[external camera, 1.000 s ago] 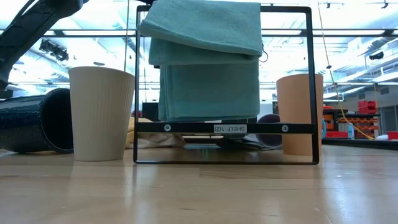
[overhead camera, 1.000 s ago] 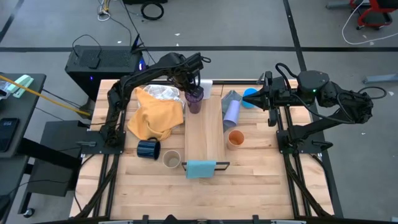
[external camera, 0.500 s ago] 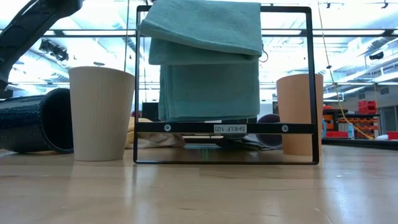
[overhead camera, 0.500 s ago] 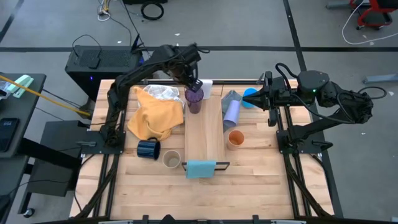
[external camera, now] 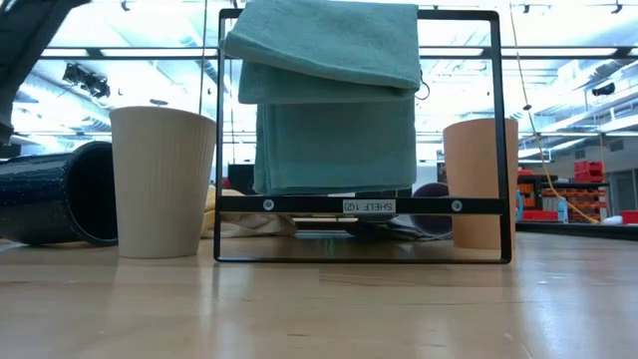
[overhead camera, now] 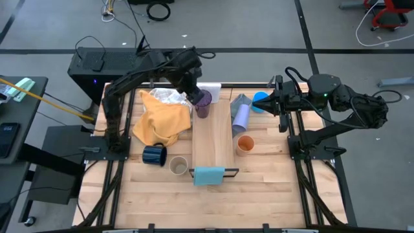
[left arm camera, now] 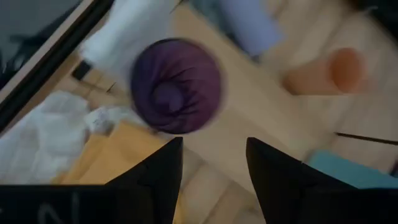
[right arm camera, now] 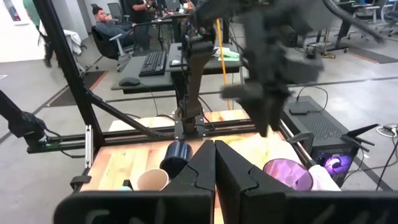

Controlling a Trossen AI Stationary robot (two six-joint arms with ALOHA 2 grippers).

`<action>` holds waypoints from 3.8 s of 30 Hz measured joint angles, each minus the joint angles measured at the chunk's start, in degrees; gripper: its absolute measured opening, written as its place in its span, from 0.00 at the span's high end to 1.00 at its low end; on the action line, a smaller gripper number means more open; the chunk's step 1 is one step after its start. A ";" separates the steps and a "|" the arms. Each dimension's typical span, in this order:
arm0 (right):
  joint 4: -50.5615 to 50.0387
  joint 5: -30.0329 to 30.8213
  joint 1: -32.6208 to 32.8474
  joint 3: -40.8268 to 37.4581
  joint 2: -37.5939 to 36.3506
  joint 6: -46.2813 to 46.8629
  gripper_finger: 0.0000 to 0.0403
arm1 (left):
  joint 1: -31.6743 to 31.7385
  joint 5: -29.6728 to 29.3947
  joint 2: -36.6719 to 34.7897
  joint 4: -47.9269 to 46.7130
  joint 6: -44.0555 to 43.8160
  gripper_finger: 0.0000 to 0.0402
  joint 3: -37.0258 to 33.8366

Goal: Stack small to large cups/mugs on shelf
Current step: Put the orange cup on the shelf

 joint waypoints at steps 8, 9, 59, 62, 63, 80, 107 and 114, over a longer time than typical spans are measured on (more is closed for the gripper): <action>0.07 0.01 0.00 0.02 0.00 -1.44 0.98 | -14.17 -4.18 -6.49 25.18 2.72 0.56 0.00; 0.07 0.01 -0.06 0.01 0.00 -1.52 0.98 | -16.25 -5.82 -7.03 29.44 4.52 0.56 0.00; 0.66 0.21 -0.13 0.02 -8.59 -0.46 0.98 | -29.61 -24.66 -30.54 76.18 -0.44 0.70 -58.87; 0.65 0.60 -0.13 0.00 -8.57 -0.30 0.98 | -29.61 -25.82 -32.72 65.51 -3.95 0.69 -60.54; 0.53 0.66 -0.15 -0.01 -8.57 -0.11 0.98 | -29.61 -26.00 -33.07 63.25 -5.02 0.69 -61.21; 0.01 1.47 -0.14 0.00 -8.10 0.61 0.98 | -30.12 -13.21 -34.65 36.55 -17.04 0.68 -61.70; -0.40 1.25 -0.11 -0.01 -6.19 1.21 0.98 | -32.36 -3.17 -31.33 27.91 -29.33 0.55 -61.74; -3.22 -0.79 -0.09 0.02 -5.68 3.43 0.98 | -32.36 -3.06 -29.19 26.71 -28.92 0.52 -61.68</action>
